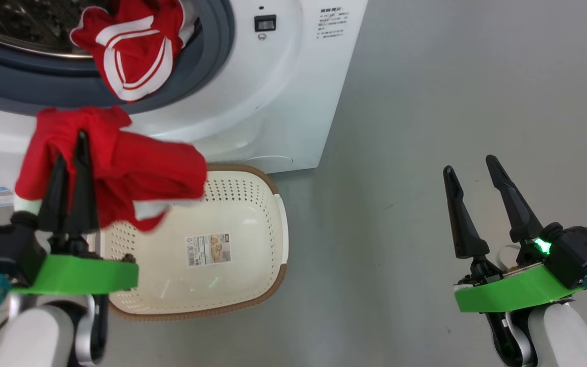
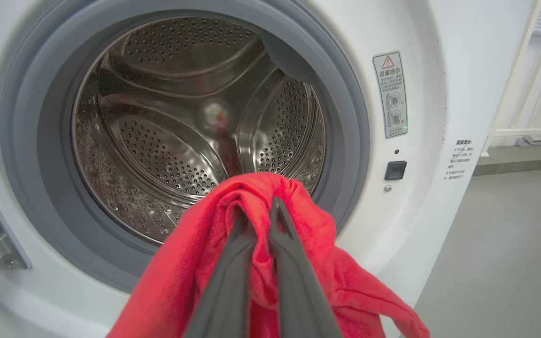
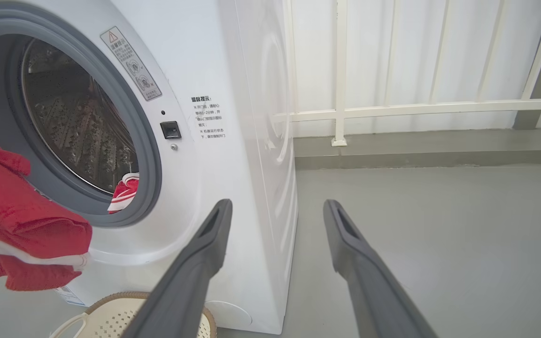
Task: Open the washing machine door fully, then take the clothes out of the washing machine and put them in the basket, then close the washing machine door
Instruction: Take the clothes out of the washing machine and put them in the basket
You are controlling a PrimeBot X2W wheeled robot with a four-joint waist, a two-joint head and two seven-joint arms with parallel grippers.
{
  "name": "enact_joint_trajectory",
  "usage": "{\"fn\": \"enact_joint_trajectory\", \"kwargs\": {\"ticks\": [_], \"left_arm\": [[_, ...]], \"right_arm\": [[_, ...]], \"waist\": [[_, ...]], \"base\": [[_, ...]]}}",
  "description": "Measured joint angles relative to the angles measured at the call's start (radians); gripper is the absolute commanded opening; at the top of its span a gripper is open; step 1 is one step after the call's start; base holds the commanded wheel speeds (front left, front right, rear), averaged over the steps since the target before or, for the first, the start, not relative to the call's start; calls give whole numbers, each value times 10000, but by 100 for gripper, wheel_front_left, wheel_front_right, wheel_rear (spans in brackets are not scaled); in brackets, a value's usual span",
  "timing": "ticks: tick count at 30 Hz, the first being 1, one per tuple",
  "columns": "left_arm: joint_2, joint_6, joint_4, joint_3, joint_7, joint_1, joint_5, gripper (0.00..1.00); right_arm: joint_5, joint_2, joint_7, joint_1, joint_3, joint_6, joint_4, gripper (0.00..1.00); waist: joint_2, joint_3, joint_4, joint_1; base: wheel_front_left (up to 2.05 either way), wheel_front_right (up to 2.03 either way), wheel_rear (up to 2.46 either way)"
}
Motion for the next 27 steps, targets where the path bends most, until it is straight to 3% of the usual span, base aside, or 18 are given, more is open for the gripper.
{"fn": "enact_joint_trajectory", "kwargs": {"ticks": [10, 27], "left_arm": [[-349, -27, 646, -393, -12, 363, -148, 0], [-913, -1177, 4696, -917, -422, -773, -711, 0]], "right_arm": [[0, -2, 0, 1, -2, 0, -61, 100], [188, 0, 0, -22, 238, 0, 10, 100]], "waist": [[0, -66, -18, 0], [0, 609, -370, 0]], "base": [[0, 0, 0], [0, 0, 0]]}}
